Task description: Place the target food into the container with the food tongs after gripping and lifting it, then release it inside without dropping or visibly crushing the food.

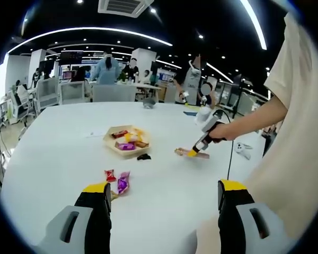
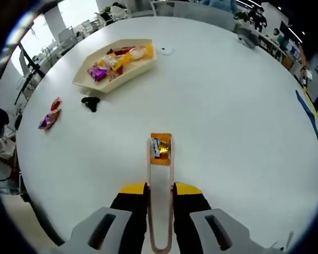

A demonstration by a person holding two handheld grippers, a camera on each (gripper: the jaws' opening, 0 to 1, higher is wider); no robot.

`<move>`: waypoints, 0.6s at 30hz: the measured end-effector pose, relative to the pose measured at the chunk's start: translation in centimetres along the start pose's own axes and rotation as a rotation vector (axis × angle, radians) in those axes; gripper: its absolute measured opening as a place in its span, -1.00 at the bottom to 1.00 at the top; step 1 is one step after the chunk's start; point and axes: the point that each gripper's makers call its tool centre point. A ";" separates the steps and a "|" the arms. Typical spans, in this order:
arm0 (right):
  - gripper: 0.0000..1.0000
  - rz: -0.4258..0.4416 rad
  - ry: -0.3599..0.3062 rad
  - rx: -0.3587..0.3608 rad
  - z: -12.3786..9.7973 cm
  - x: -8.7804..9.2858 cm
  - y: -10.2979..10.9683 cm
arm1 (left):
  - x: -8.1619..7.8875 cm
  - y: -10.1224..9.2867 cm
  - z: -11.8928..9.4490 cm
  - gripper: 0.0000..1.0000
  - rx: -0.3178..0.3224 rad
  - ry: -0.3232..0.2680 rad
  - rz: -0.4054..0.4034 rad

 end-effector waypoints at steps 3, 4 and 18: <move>-0.68 0.000 0.000 -0.001 0.0 0.0 0.0 | 0.0 0.0 0.0 0.65 0.000 0.000 0.000; -0.68 0.000 0.001 -0.001 0.0 0.0 0.0 | 0.0 0.0 0.0 0.65 0.000 0.000 0.000; -0.71 -0.012 -0.021 -0.028 -0.1 -0.6 0.6 | -0.1 0.0 0.1 0.65 -0.001 0.000 0.001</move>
Point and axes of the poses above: the point that each gripper's makers call its tool centre point, and the gripper's own axes: z roughly forward along the fingers, y roughly to its left, x roughly out of its underside, and after that the axes turned 2 degrees about z, right-handed
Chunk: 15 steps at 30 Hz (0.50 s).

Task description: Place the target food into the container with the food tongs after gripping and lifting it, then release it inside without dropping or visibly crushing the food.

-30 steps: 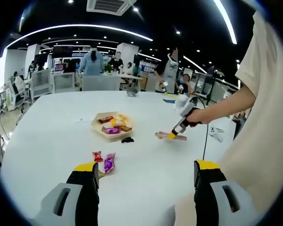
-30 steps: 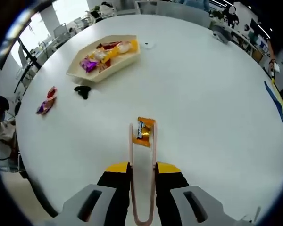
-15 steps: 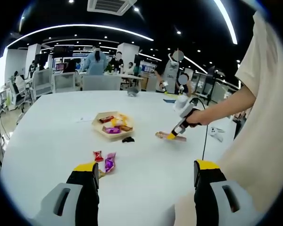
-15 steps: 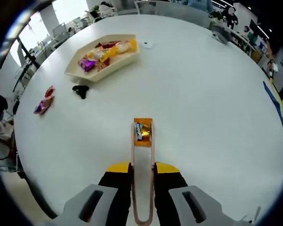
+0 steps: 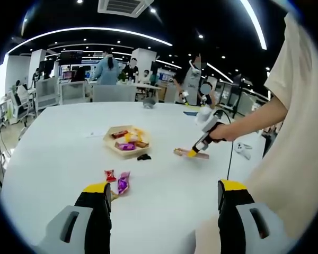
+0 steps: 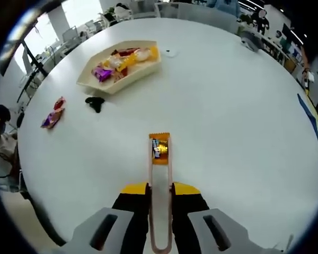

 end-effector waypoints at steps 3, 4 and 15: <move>-0.71 -0.006 -0.010 -0.002 -0.2 -0.3 0.0 | 0.0 0.0 0.0 0.65 -0.001 -0.001 0.001; -0.71 -0.006 -0.012 -0.004 -0.3 -0.4 0.1 | 0.0 0.1 0.0 0.64 -0.001 -0.001 0.001; -0.71 -0.028 -0.064 -0.008 -1.6 -2.7 0.2 | -0.2 -0.2 0.2 0.64 0.007 -0.007 0.005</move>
Point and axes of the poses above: the point that each gripper's makers call its tool centre point, and the gripper's own axes: z roughly forward along the fingers, y roughly to its left, x roughly out of its underside, and after that the axes turned 2 degrees about z, right-handed
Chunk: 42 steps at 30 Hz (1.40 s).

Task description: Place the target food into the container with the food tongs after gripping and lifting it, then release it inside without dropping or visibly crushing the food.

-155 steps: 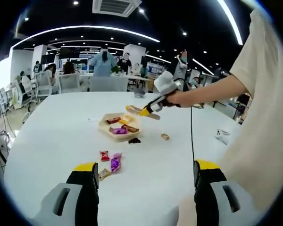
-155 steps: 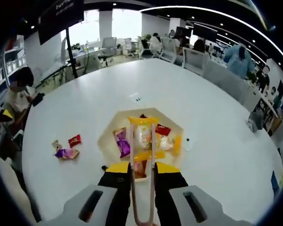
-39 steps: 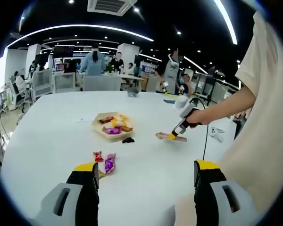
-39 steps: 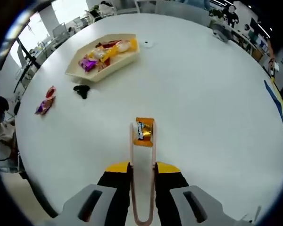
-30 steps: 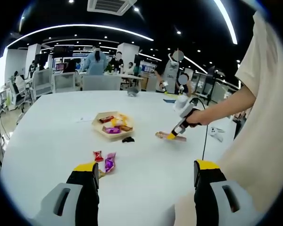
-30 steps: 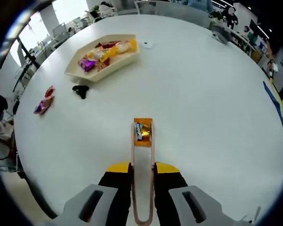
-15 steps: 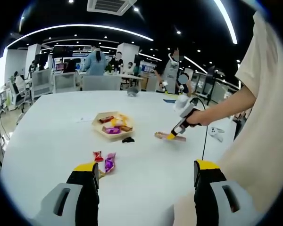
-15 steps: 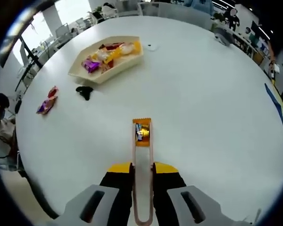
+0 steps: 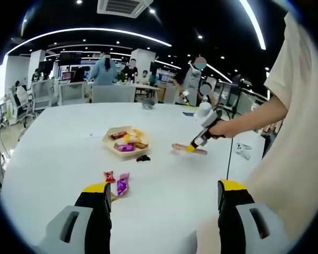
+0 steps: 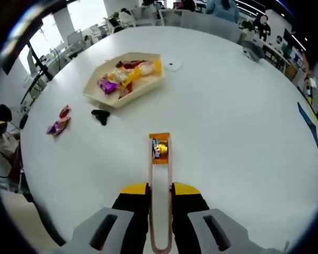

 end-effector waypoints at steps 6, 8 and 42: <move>-0.71 -0.021 -0.045 -0.007 -0.6 -2.5 0.3 | 0.0 0.1 -0.1 0.64 -0.001 -0.004 0.000; -0.71 -0.024 -0.050 -0.008 -0.7 -2.9 0.4 | -0.1 0.2 -0.1 0.64 -0.003 -0.006 -0.001; -0.71 -0.164 -0.152 -0.107 0.3 -13.9 6.7 | 0.4 1.1 -0.9 0.64 -0.038 -0.026 -0.029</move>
Point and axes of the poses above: the point that each gripper's makers call its tool centre point, and the gripper's own axes: z roughly forward along the fingers, y roughly to its left, x roughly out of its underside, and after that the axes turned 2 degrees about z, right-handed
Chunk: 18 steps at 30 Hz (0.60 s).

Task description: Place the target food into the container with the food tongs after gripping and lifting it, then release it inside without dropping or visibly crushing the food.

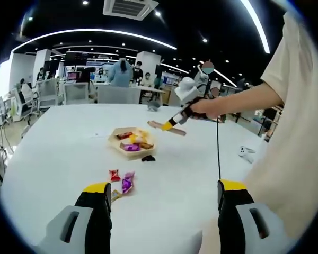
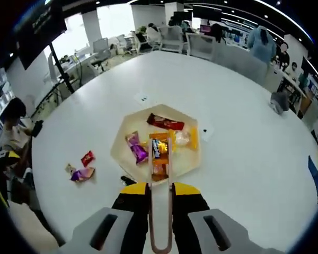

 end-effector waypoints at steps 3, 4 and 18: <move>-0.71 -0.004 -0.006 0.005 0.4 -0.5 0.0 | 0.0 0.1 0.0 0.64 0.000 0.000 -0.001; -0.71 -0.003 -0.006 0.002 0.5 -0.7 0.1 | 0.0 0.1 0.0 0.64 -0.001 0.000 0.000; -0.70 -0.038 -0.008 -0.025 1.9 -2.4 1.8 | 0.1 0.6 -0.3 0.63 -0.011 -0.001 -0.007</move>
Point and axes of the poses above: the point that each gripper's makers call its tool centre point, and the gripper's own axes: z roughly forward along the fingers, y roughly to its left, x roughly out of its underside, and after that the axes turned 2 degrees about z, right-handed
